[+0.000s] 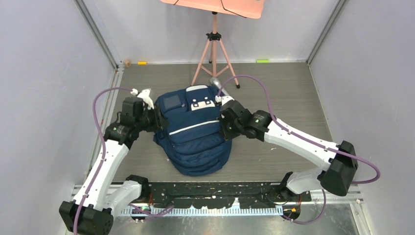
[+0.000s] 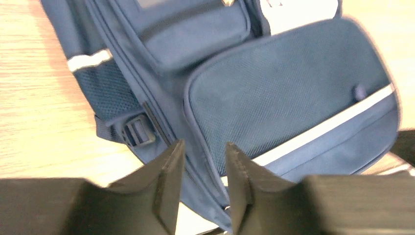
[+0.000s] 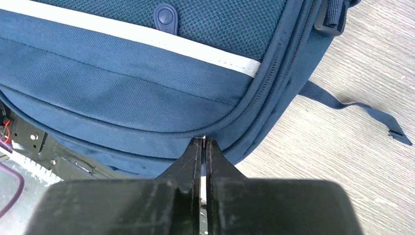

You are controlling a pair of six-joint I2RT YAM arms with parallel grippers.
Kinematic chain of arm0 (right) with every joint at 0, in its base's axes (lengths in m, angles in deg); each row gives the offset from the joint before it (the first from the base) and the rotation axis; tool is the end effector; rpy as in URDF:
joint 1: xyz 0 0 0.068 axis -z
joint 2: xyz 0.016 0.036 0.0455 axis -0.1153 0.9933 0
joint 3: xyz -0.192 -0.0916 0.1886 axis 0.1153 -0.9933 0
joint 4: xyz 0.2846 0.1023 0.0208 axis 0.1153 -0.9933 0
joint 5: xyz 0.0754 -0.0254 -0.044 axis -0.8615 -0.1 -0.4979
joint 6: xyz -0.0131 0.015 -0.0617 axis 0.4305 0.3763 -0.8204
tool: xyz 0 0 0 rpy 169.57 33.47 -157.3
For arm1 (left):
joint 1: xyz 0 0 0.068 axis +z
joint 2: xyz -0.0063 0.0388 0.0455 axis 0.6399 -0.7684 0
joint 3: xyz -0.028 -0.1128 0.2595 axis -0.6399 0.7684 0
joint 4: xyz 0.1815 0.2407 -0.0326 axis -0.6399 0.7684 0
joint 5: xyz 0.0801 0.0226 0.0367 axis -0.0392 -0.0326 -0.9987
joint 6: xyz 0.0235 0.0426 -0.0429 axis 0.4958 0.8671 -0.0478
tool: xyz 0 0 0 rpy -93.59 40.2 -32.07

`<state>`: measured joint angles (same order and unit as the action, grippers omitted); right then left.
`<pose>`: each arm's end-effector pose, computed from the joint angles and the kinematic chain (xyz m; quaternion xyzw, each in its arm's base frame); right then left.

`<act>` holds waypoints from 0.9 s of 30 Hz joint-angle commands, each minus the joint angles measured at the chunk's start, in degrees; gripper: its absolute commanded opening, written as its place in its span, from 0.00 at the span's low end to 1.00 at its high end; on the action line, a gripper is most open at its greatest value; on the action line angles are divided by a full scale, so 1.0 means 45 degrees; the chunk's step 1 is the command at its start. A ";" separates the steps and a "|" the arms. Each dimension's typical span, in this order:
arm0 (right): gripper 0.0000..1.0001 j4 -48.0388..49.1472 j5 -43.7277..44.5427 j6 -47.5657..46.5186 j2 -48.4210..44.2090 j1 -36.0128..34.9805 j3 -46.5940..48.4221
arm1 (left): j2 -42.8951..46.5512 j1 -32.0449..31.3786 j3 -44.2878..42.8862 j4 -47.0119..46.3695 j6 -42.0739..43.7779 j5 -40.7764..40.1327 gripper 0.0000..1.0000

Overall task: Pack the student bag
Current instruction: Zip the student bag at the center of the board.

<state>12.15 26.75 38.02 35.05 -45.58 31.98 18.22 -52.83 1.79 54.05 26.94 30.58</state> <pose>0.2119 0.2619 0.2919 -0.2080 0.9176 0.1542 0.3016 0.2267 -0.0616 0.3019 -0.0482 0.9042 -0.2079 0.3699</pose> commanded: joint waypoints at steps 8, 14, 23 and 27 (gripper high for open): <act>0.00 0.0847 -0.1395 -0.0951 -0.1309 0.1070 -0.0799 | -0.0712 -0.2907 -0.2082 -0.1585 0.3171 0.1553 0.74; 0.00 0.1244 -0.1548 -0.0729 -0.1729 0.1249 -0.1161 | -0.2491 -0.5401 -0.2253 -0.3727 0.3239 0.2234 0.76; 0.00 0.1478 -0.2112 -0.0500 -0.2132 0.1393 -0.1651 | -0.4647 -0.7716 -0.2889 -0.5045 0.4705 0.0849 0.67; 0.00 0.1511 -0.2112 -0.0426 -0.2413 0.1425 -0.1833 | -0.5023 -0.8001 -0.2738 -0.5256 0.5050 0.0213 0.55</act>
<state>18.70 16.78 35.61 27.75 -39.88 24.29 -3.89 -88.04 -8.73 35.38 46.15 35.70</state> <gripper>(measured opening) 0.044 0.606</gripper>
